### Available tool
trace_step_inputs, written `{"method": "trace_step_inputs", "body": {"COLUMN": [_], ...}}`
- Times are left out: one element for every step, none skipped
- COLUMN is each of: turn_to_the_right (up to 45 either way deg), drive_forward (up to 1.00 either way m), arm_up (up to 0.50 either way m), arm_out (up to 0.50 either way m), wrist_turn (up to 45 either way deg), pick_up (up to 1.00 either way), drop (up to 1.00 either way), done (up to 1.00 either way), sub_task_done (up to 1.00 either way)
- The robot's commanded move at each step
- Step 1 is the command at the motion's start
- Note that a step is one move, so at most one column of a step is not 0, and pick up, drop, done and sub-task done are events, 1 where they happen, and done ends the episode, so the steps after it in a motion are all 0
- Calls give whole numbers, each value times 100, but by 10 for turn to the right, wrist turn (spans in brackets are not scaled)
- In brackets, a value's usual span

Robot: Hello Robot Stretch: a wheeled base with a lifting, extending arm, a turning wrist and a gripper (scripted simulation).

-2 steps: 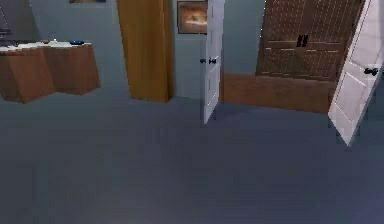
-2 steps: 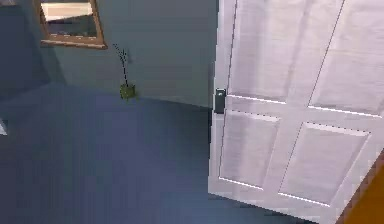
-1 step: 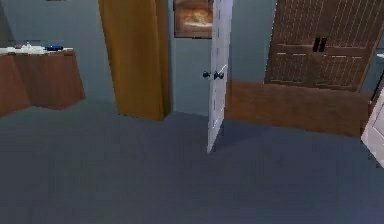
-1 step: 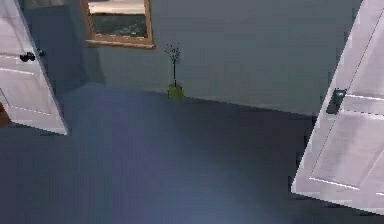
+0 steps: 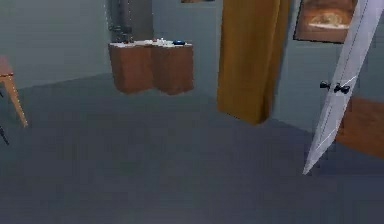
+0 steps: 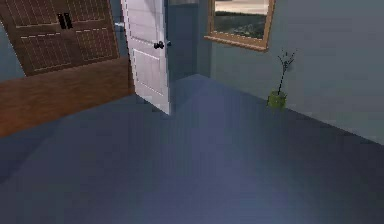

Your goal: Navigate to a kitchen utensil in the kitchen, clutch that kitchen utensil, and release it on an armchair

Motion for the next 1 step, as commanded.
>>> {"method": "trace_step_inputs", "body": {"turn_to_the_right": [-30], "drive_forward": [0], "arm_up": [0], "arm_out": [0], "wrist_turn": [0], "pick_up": [0], "drop": [0], "done": [0], "sub_task_done": [0]}}
